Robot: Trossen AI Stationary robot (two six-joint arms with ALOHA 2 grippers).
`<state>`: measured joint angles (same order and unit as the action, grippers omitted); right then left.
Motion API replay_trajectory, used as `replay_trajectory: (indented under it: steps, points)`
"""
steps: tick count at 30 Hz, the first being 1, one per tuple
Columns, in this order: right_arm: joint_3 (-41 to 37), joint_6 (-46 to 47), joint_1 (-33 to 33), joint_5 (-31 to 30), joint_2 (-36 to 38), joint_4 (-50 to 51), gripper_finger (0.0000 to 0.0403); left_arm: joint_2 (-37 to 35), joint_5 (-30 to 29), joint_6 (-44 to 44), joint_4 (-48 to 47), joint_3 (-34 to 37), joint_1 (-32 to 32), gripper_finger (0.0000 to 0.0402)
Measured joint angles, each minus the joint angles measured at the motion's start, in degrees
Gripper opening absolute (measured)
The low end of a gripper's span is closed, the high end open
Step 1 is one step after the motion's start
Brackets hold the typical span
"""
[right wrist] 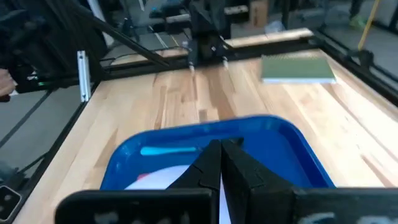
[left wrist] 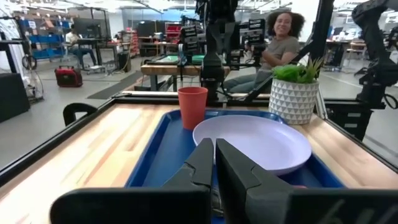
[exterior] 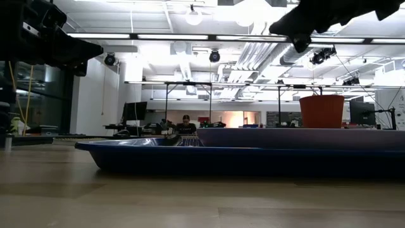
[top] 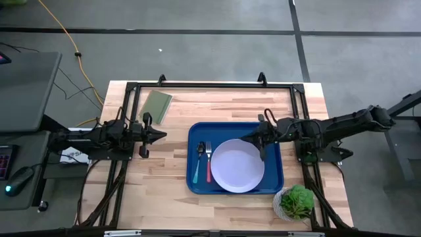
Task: Pick and place plate/cup/fork/spoon on tray
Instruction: Return to Home Position
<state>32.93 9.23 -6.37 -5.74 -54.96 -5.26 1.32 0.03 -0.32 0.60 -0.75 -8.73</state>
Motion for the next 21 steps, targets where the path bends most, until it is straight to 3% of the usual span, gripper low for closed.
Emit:
replay_trajectory:
  steps: [5, 9, 21]
  points:
    - [-2.7, 1.2, 1.3, 0.0, 7.9, 2.9, 0.0000, 0.0, -2.1, -0.1, 0.0, 0.0, 0.0, 0.0000]
    - [-8.8, 1.0, 3.7, 0.3, 16.0, -1.2, 0.0000, 0.0, -2.4, 0.8, 0.0, 0.0, 0.0, 0.0000]
    - [-25.0, 2.3, 12.2, 7.7, 39.5, -6.5, 0.0000, 0.0, -2.4, -0.1, 0.1, 0.0, 0.0, 0.0000]
